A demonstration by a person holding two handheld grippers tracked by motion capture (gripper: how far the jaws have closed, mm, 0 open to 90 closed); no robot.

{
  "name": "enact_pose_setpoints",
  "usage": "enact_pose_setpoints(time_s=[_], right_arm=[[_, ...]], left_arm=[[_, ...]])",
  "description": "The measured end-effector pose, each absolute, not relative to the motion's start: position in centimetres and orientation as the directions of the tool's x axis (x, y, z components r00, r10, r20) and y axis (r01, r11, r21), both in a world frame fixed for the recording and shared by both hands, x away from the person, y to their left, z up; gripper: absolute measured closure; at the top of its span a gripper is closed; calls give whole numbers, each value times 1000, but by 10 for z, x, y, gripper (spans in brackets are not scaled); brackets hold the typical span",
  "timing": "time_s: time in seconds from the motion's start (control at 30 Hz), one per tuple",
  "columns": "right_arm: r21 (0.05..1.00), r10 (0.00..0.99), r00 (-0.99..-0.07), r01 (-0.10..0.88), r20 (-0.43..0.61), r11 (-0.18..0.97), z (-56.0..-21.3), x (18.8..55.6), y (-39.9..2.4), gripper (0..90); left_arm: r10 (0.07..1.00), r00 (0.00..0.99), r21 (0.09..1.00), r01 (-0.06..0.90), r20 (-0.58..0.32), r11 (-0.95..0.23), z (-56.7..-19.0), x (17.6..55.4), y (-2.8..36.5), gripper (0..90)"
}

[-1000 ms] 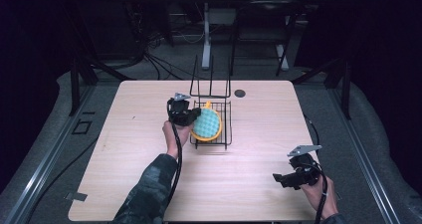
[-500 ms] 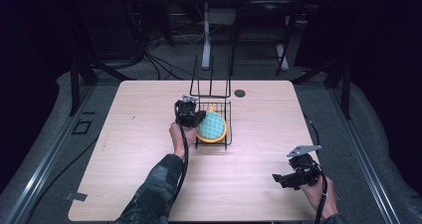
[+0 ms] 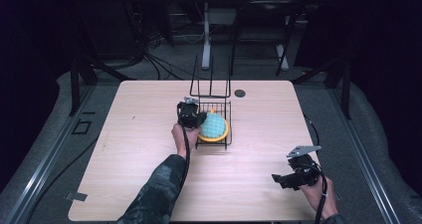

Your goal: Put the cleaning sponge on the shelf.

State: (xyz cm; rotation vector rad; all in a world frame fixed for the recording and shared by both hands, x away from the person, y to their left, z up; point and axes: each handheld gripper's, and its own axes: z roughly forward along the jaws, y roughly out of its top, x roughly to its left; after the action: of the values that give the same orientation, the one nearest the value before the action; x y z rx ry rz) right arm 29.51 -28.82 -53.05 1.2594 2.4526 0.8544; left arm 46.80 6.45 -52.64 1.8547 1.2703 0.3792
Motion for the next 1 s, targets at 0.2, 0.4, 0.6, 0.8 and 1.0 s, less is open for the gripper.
enact_pose_setpoints(time_s=[0.2,0.4,0.6,0.8,1.0], right_arm=[[616,805,-592,647,35,449,-529,294,-288,133],[615,806,-590,648,35,448,-529,294,-289,133],[619,806,-591,645,32,449,-528,294,-289,134],[620,808,-588,646,32,445,-527,294,-289,134],[622,810,-586,646,34,441,-527,294,-288,134]], left_arm=[[876,440,768,625,-199,-140,-528,471,66,868],[869,457,759,630,-189,-166,-526,470,66,792],[870,463,758,626,-169,-185,-522,469,72,552],[863,473,763,620,-177,-183,-515,465,85,363],[868,469,770,611,-162,-186,-508,460,100,267]])
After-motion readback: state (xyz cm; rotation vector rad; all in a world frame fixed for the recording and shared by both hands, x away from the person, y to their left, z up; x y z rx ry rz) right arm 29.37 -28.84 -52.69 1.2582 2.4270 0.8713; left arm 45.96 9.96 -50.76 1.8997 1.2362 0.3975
